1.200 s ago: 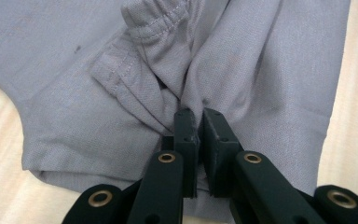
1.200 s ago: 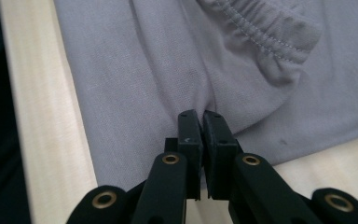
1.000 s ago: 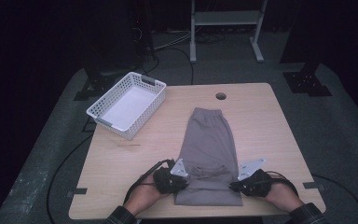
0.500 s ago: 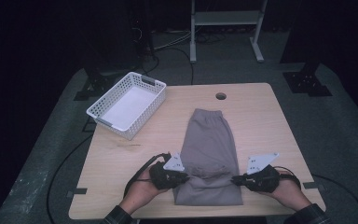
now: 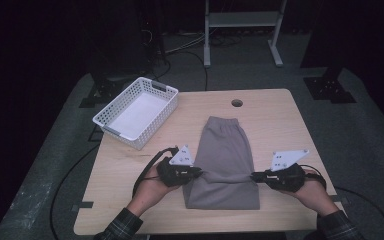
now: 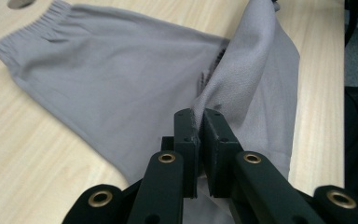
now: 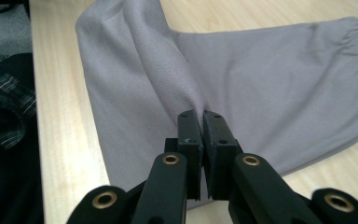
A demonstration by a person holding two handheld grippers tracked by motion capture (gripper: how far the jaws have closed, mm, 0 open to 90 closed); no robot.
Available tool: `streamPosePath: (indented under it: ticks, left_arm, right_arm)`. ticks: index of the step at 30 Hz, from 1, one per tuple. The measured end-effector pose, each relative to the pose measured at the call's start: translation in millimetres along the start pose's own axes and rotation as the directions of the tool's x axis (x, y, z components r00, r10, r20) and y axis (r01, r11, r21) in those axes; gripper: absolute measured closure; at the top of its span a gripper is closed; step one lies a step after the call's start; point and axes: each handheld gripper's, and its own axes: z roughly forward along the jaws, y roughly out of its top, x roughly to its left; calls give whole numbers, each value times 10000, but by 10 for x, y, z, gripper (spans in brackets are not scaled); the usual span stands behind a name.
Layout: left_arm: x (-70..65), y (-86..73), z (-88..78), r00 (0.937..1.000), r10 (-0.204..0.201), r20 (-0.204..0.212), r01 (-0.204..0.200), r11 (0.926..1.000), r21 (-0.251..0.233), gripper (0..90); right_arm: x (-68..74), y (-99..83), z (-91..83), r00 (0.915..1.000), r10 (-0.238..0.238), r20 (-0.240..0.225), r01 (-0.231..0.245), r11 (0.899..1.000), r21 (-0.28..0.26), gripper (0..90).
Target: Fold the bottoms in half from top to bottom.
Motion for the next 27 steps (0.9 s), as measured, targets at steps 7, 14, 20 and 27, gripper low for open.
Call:
streamPosePath:
  ticks: [7,14,20,27]
  left_arm:
    - [155,84,10,9998,-22,-175,19,9998,-202,848]
    - [282,192,-10,9991,22,-420,-38,9993,-373,848]
    - [420,302,-27,9979,-32,-648,-4,9984,-563,848]
    - [598,397,0,9958,-138,-907,74,9975,-700,847]
  right_arm:
    - [-168,78,12,9998,131,152,-128,9998,-183,860]
    - [-307,172,-3,9990,178,398,-163,9991,-390,860]
    - [-450,270,-15,9975,275,649,-237,9980,-587,860]
    - [-656,357,25,9950,521,855,-460,9964,-717,860]
